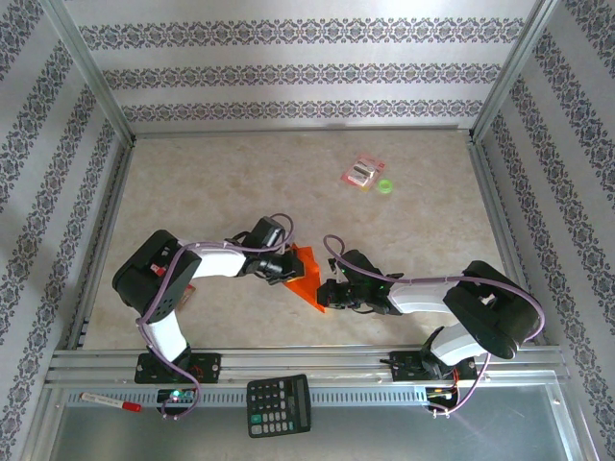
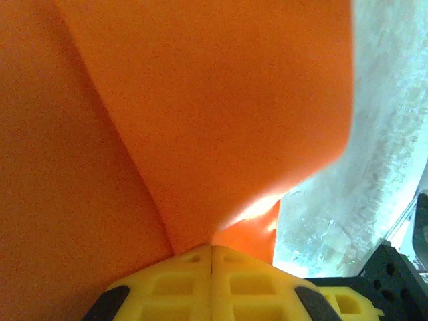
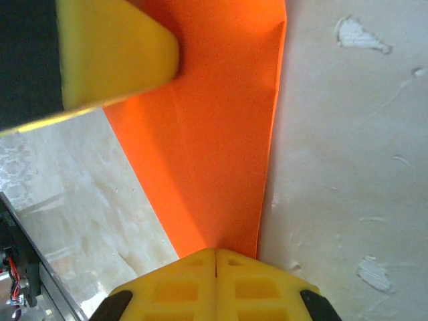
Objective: Fold a paper plane with a square sheet of paper (pick it up from the middle)
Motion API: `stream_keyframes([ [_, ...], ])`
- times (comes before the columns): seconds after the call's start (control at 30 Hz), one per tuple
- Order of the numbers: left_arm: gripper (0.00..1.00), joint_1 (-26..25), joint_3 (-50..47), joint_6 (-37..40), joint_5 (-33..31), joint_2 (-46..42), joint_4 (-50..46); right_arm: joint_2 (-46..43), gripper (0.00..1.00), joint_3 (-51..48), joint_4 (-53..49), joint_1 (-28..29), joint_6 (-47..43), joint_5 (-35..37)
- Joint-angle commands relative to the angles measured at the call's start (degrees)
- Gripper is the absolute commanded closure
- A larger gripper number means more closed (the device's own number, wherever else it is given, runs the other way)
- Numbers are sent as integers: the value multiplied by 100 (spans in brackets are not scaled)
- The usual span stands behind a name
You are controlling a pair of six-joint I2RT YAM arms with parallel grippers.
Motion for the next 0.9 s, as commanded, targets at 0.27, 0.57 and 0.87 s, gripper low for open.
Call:
stream_keyframes([
  [0.27, 94, 615, 472, 632, -322, 398, -570, 327, 100, -347, -1469, 41, 50, 173],
  [0.57, 93, 894, 825, 723, -233, 666, -612, 319, 100, -347, -1481, 28, 33, 145],
  [0.87, 93, 1206, 1184, 828, -133, 847, -702, 249, 100, -347, -1534, -7, -3, 130],
])
